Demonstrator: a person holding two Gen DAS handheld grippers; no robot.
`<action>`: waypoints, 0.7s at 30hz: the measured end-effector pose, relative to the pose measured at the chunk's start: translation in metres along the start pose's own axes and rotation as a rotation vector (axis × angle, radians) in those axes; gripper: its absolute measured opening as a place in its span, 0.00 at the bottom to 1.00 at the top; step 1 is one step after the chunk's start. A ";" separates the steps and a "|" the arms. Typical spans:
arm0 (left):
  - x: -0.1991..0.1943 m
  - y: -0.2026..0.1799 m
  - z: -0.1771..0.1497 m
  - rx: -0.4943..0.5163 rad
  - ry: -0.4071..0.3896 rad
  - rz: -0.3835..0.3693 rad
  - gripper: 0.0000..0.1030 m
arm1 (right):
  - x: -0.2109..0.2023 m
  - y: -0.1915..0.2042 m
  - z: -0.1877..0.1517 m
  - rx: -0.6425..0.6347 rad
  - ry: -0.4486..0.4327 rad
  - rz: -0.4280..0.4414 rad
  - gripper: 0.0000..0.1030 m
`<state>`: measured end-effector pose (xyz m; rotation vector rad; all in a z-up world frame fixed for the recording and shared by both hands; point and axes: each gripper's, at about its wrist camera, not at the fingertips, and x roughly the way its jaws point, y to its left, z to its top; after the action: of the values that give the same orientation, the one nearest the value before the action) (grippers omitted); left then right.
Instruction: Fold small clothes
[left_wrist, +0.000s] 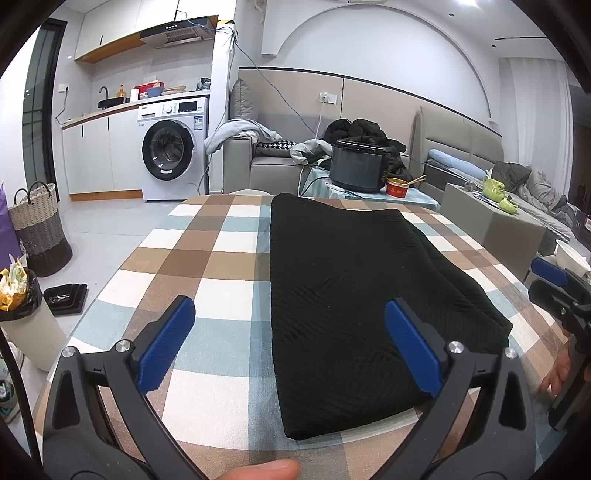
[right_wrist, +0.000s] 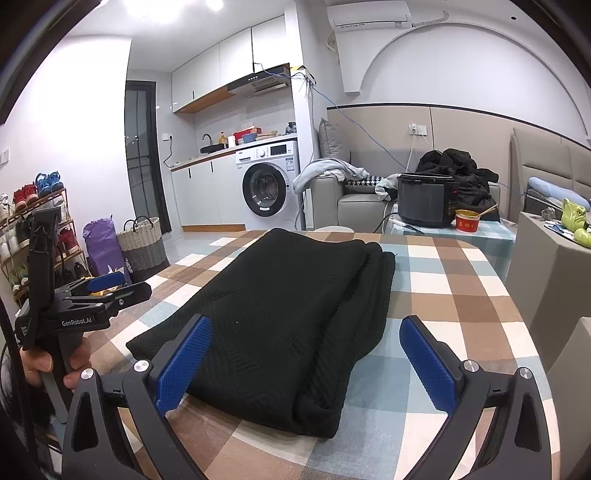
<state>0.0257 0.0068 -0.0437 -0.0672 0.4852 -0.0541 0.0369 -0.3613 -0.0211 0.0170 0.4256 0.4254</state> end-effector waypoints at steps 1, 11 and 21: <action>-0.001 -0.001 0.000 0.000 -0.001 -0.002 0.99 | 0.000 0.000 0.000 -0.001 0.001 0.000 1.00; 0.000 -0.002 0.000 -0.002 -0.001 -0.001 0.99 | 0.000 0.000 0.000 0.000 0.001 -0.001 1.00; -0.001 -0.002 0.000 -0.002 -0.001 -0.002 0.99 | 0.000 0.000 0.000 0.000 0.001 -0.001 1.00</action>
<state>0.0249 0.0051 -0.0436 -0.0692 0.4847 -0.0553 0.0367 -0.3609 -0.0212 0.0166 0.4270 0.4245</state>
